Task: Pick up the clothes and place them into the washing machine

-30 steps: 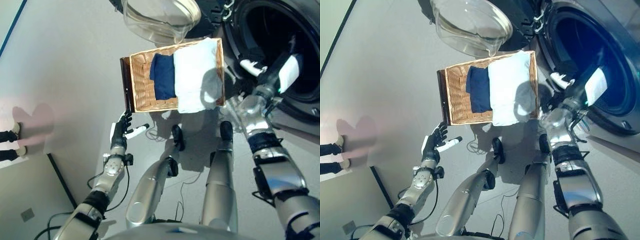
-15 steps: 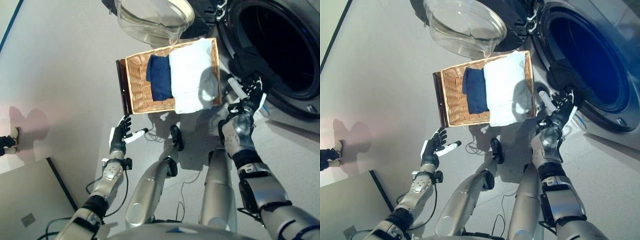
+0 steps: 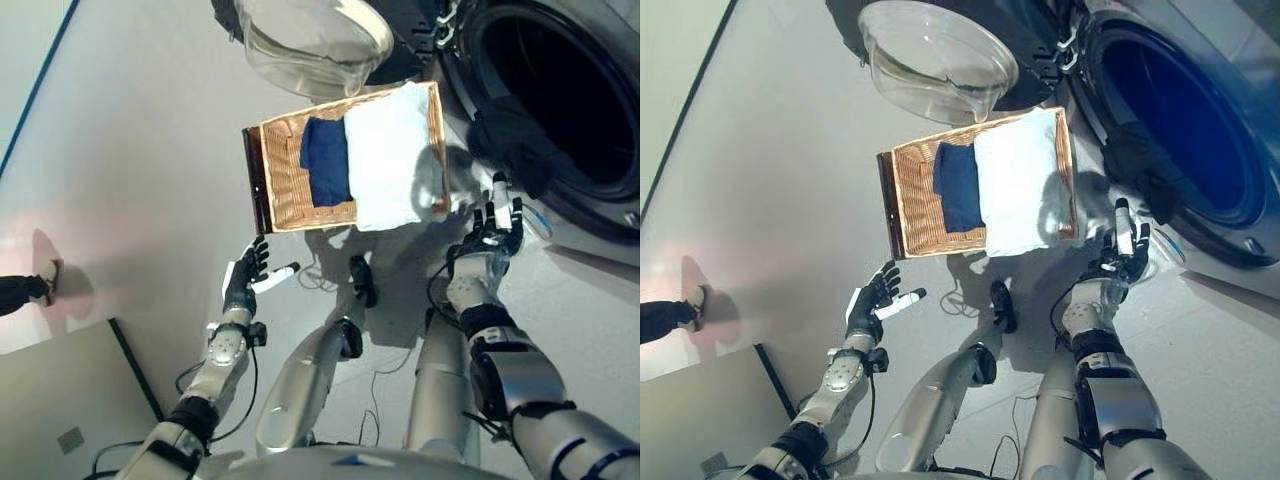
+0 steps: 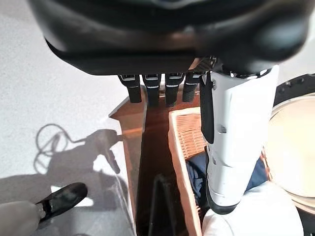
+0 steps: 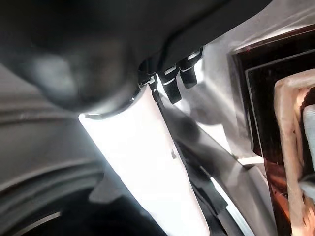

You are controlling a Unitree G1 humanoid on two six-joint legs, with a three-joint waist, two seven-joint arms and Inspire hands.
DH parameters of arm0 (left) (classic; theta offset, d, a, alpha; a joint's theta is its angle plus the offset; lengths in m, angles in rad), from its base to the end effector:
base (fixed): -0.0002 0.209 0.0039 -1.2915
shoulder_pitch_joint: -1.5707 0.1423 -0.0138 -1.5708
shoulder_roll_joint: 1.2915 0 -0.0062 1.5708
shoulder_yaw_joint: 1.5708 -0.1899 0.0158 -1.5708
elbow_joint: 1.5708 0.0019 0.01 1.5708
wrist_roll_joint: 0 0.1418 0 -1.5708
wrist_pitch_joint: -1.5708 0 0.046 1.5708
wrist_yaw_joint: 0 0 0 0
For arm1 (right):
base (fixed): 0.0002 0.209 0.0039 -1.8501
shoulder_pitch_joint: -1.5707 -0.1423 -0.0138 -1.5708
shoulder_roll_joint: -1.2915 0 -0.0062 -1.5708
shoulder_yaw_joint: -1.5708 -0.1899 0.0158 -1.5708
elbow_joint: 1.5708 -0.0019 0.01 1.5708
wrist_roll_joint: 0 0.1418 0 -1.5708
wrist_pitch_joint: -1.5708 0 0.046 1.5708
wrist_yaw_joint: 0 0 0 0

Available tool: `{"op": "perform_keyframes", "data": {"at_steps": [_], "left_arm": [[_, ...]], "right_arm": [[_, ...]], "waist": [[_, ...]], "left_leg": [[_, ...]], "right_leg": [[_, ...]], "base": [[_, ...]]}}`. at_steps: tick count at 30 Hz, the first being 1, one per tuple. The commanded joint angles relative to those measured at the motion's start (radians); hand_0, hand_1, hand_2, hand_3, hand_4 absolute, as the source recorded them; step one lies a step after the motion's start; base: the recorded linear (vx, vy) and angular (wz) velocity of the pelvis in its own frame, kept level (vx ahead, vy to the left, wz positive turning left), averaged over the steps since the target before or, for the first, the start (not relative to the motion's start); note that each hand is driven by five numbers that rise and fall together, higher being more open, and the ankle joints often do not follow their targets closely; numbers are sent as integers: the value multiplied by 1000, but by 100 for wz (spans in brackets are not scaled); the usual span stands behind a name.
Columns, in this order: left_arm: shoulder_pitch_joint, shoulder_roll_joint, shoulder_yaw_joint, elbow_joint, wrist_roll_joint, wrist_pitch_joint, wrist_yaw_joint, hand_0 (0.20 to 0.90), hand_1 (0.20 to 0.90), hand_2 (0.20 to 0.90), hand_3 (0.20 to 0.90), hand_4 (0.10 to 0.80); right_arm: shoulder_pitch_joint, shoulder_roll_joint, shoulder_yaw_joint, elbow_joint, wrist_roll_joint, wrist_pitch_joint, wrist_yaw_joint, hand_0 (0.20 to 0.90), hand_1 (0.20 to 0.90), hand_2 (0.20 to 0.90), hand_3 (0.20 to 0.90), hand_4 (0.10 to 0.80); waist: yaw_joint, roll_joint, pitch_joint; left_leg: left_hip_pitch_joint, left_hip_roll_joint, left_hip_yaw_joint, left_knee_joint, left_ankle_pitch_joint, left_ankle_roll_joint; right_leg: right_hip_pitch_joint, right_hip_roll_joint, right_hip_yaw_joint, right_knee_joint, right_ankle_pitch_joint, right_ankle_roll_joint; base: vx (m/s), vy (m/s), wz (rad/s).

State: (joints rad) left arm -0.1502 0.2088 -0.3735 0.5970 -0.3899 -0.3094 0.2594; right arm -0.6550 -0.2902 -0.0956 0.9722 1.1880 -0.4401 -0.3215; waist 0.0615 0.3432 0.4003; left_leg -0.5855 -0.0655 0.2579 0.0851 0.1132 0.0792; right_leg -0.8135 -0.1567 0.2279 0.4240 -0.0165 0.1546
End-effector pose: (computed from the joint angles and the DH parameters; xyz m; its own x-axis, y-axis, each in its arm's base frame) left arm 0.2090 0.1450 -0.0342 0.9731 0.0489 -0.2252 -0.0576 0.9978 -0.0321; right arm 0.3118 -0.2349 0.0549 0.7291 -0.6314 -0.2641 0.5768 0.3591 0.7337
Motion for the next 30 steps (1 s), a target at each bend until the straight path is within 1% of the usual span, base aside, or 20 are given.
{"op": "perform_keyframes", "data": {"at_steps": [1, 10, 13, 21, 23, 26, 30], "left_arm": [[29, 23, -5, -24, -20, -39, 7, 900, 900, 900, 900, 800], [30, 40, 5, -57, -43, -40, 9, 900, 900, 900, 900, 800], [34, 49, 18, -75, -57, -44, 14, 900, 900, 900, 900, 800], [39, 62, 30, -106, -77, -47, 17, 900, 900, 900, 900, 800], [39, 69, 24, -121, -81, -52, 12, 900, 900, 900, 900, 800], [39, 71, 22, -130, -86, -52, 7, 900, 900, 900, 900, 800], [34, 77, 17, -134, -90, -54, 4, 900, 900, 900, 900, 800]], "right_arm": [[-44, -16, -28, -20, 30, -63, 35, 900, 900, 900, 900, 800], [-119, -91, -2, -18, -2, -38, 8, 900, 900, 900, 900, 800], [-172, -132, 0, -13, -10, -37, -18, 900, 900, 900, 900, 800], [-262, -191, -7, -9, -12, -49, -55, 900, 900, 900, 900, 800], [-309, -235, 2, 10, -28, -37, -68, 900, 900, 900, 900, 800], [-339, -260, 4, 21, -31, -32, -68, 900, 900, 900, 900, 800], [-418, -328, 28, 56, -41, -17, -64, 900, 900, 900, 900, 800]], "waist": [[6, 58, -30], [15, 61, -4], [22, 64, 10], [33, 69, 34], [39, 72, 40], [42, 73, 43], [50, 68, 44]], "left_leg": [[-55, 25, 33, 130, -106, -114], [-67, 27, 34, 122, -94, -116], [-73, 26, 31, 114, -84, -118], [-93, 30, 23, 98, -60, -125], [-101, 30, 16, 90, -52, -128], [-106, 31, 11, 88, -48, -130], [-114, 33, 6, 81, -38, -133]], "right_leg": [[11, 27, -22, -28, -6, -69], [-4, 28, -23, -27, -1, -69], [-10, 29, -25, -27, -2, -70], [-37, 35, -31, -9, -10, -74], [-52, 36, -34, 6, -15, -76], [-59, 37, -36, 17, -20, -77], [-73, 38, -43, 29, -25, -77]], "base": [[0, 0, 0], [-5, -9, 0], [-14, -33, 3], [-11, -34, 1], [-13, -41, 8], [-2, -28, 11], [1, -11, 2]]}}
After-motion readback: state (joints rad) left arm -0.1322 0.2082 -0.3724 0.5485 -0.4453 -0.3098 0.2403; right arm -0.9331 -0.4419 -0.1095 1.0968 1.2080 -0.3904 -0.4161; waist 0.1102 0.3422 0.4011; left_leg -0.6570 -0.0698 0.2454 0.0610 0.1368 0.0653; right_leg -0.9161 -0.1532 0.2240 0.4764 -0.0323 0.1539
